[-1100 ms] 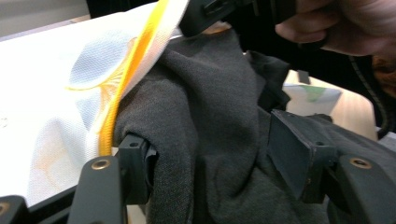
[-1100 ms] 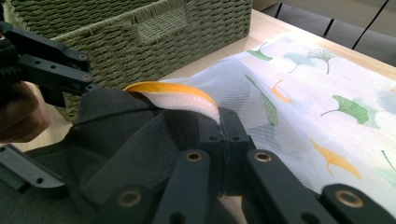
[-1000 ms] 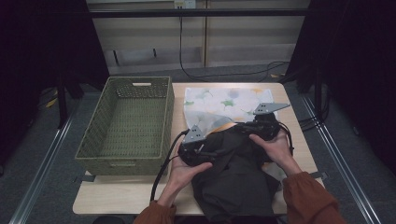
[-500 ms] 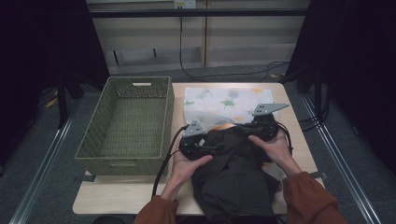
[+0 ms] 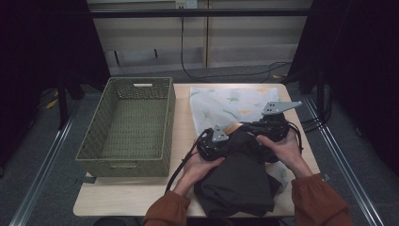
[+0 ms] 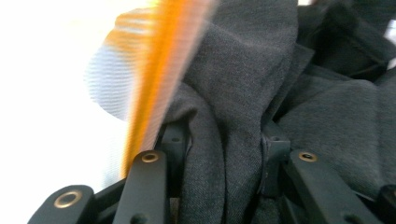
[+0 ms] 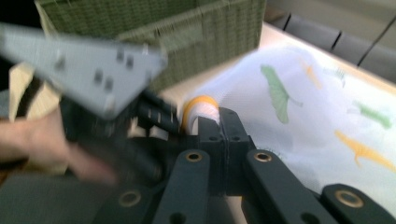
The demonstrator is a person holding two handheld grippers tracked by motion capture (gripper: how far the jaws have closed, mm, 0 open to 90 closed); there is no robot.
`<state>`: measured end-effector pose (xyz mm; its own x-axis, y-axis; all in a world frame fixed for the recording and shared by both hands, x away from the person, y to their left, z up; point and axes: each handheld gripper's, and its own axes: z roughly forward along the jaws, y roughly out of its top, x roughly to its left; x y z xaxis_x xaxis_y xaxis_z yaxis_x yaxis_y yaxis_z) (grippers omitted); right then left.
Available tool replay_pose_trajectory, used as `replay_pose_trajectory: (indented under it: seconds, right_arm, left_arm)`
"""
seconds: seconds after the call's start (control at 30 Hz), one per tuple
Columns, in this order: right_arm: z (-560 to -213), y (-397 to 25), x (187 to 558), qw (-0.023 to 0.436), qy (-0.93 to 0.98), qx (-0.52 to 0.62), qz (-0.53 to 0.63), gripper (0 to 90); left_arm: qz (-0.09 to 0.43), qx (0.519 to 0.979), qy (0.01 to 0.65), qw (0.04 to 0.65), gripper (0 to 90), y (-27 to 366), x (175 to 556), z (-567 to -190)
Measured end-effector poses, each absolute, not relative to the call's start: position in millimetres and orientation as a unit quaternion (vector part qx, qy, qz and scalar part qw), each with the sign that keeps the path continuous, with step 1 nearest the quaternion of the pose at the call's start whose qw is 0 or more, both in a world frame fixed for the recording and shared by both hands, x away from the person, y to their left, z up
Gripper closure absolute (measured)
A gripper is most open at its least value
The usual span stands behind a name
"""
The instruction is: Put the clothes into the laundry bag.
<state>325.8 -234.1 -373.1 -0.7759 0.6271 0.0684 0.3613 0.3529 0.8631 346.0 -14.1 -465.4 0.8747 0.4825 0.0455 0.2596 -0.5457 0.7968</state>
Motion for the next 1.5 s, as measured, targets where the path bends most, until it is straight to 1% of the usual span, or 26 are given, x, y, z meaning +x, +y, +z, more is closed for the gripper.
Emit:
replay_pose_trajectory:
  seconds: [0.03,0.07,0.17,0.2,0.3,0.4,0.47,0.53,0.6,0.7,0.8,0.87,0.97,1.0,1.03,1.07,1.1,1.13,1.17,1.2,1.23,1.3,1.4,1.43,1.47,1.5]
  right_arm:
    - [-376,-236,325,0.137,0.815,0.307,0.471,89.9]
    - [-381,-237,324,0.137,0.824,0.309,0.455,89.8]
    - [-402,-242,322,0.111,0.836,0.316,0.435,89.8]
    - [-409,-243,323,0.102,0.837,0.321,0.432,89.8]
    - [-422,-243,326,0.091,0.839,0.330,0.422,89.8]
    - [-425,-239,329,0.096,0.837,0.336,0.422,89.8]
    - [-427,-236,331,0.106,0.838,0.339,0.415,89.7]
    - [-429,-234,333,0.107,0.838,0.341,0.414,89.8]
    - [-429,-231,333,0.118,0.836,0.344,0.411,89.8]
    - [-428,-231,334,0.113,0.833,0.348,0.415,89.8]
    - [-427,-233,334,0.115,0.831,0.348,0.419,89.8]
    - [-426,-232,334,0.116,0.831,0.345,0.421,89.8]
    - [-426,-231,334,0.117,0.831,0.346,0.420,89.8]
    - [-426,-232,334,0.116,0.831,0.347,0.419,89.8]
    - [-426,-232,335,0.115,0.829,0.347,0.423,89.8]
    - [-426,-232,335,0.118,0.829,0.348,0.421,89.8]
    - [-426,-232,335,0.123,0.831,0.350,0.415,89.8]
    - [-426,-233,335,0.120,0.830,0.348,0.418,89.8]
    - [-427,-233,336,0.114,0.828,0.348,0.424,89.8]
    - [-427,-233,336,0.112,0.828,0.346,0.427,89.8]
    - [-427,-233,337,0.112,0.828,0.345,0.428,89.8]
    - [-427,-231,337,0.107,0.826,0.344,0.434,89.8]
    - [-423,-229,337,0.107,0.824,0.340,0.439,89.8]
    - [-420,-229,337,0.108,0.824,0.336,0.443,89.7]
    - [-418,-229,337,0.106,0.822,0.336,0.447,89.7]
    - [-416,-229,337,0.107,0.823,0.333,0.448,89.6]
  left_arm:
    - [0.131,0.865,0.225,0.429,64.0,-11,350,-466]
    - [0.119,0.860,0.234,0.437,63.7,-7,353,-467]
    - [0.072,0.839,0.228,0.489,49.5,5,355,-463]
    - [0.068,0.833,0.228,0.500,46.8,8,354,-461]
    - [0.052,0.817,0.233,0.525,43.6,13,351,-455]
    - [0.082,0.812,0.235,0.527,41.5,15,340,-443]
    - [0.085,0.814,0.227,0.529,38.0,16,334,-438]
    - [0.119,0.827,0.212,0.507,38.0,16,327,-433]
    - [0.128,0.833,0.193,0.502,37.8,16,323,-430]
    - [0.104,0.825,0.195,0.521,37.6,24,321,-424]
    - [0.102,0.814,0.200,0.535,37.9,29,319,-419]
    - [0.118,0.812,0.200,0.536,37.9,29,315,-418]
    - [0.111,0.813,0.200,0.536,38.2,31,313,-418]
    - [0.127,0.809,0.199,0.538,37.6,33,312,-418]
    - [0.165,0.793,0.215,0.546,44.8,36,306,-418]
    - [0.179,0.773,0.221,0.567,46.4,42,303,-417]
    - [0.156,0.758,0.218,0.594,42.1,49,303,-415]
    - [0.143,0.759,0.223,0.595,39.7,51,305,-413]
    - [0.142,0.766,0.228,0.584,37.2,53,306,-412]
    - [0.135,0.767,0.227,0.585,37.1,54,306,-412]
    - [0.112,0.767,0.209,0.597,37.8,53,306,-413]
    - [0.075,0.780,0.190,0.591,38.8,46,304,-417]
    - [0.039,0.820,0.159,0.548,33.6,23,299,-430]
    - [0.020,0.829,0.154,0.537,27.1,13,299,-436]
    - [0.018,0.838,0.155,0.524,23.9,6,299,-441]
    - [0.030,0.845,0.156,0.511,21.5,-3,299,-447]
